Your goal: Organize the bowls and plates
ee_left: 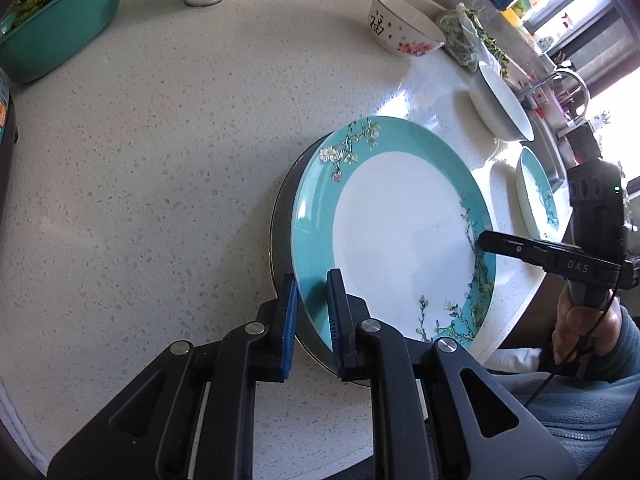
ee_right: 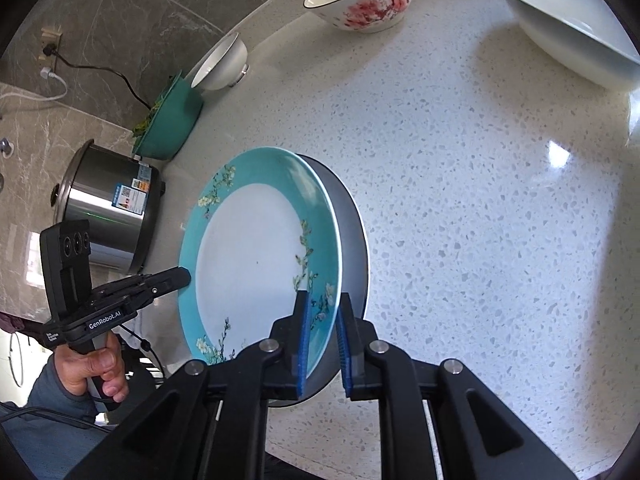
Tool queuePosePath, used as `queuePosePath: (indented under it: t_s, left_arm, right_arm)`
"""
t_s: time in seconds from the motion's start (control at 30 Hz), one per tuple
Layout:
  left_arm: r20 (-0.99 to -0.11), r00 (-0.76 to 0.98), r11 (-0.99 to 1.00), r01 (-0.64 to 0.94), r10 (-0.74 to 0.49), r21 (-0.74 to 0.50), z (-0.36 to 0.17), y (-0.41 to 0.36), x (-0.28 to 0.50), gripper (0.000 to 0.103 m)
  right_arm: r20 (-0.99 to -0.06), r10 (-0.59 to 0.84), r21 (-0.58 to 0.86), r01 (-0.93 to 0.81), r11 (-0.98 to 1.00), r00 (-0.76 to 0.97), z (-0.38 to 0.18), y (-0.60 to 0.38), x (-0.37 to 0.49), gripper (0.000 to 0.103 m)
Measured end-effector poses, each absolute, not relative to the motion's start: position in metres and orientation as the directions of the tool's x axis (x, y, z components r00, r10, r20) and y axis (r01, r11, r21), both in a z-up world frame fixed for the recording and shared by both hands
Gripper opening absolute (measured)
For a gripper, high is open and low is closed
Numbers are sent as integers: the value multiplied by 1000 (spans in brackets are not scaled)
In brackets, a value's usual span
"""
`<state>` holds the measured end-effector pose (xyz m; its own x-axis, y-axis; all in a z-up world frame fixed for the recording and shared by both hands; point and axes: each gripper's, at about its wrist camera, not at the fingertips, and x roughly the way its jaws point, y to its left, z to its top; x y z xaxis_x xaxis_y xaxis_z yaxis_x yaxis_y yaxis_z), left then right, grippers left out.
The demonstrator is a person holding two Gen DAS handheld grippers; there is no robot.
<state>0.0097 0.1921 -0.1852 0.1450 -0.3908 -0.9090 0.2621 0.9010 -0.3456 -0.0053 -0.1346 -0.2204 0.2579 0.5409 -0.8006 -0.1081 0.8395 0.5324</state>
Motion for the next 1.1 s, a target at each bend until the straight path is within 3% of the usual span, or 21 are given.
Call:
queuePosePath:
  t_s: [0.3, 0.53, 0.87, 0.97, 1.0, 1.03, 1.1]
  left_arm:
    - [-922, 147, 905, 297, -359, -305, -187, 181, 10, 15]
    - [-924, 143, 903, 309, -354, -298, -188, 178, 11, 16]
    - [-919, 152, 901, 310, -362, -304, -188, 181, 8, 18]
    - [-915, 152, 900, 298, -373, -317, -187, 188, 7, 21]
    - [-913, 157, 901, 293, -375, -320, -186, 191, 7, 31]
    - [-909, 170, 902, 285, -381, -324, -182, 195, 8, 57]
    - [-894, 203, 900, 272, -399, -340, -174, 201, 10, 91]
  right_arm:
    - [-898, 330, 262, -248, 933, 292, -206, -98, -10, 26]
    - [-932, 189, 101, -282, 954, 308, -204, -82, -13, 26]
    - [-924, 201, 130, -227, 965, 325, -205, -86, -10, 27]
    - [-920, 220, 164, -192, 968, 323, -204, -92, -14, 37]
    - [-919, 221, 168, -183, 969, 326, -203, -94, -16, 42]
    - [-917, 220, 170, -172, 970, 334, -201, -97, -18, 48]
    - [-910, 221, 178, -151, 972, 351, -193, -103, -20, 60]
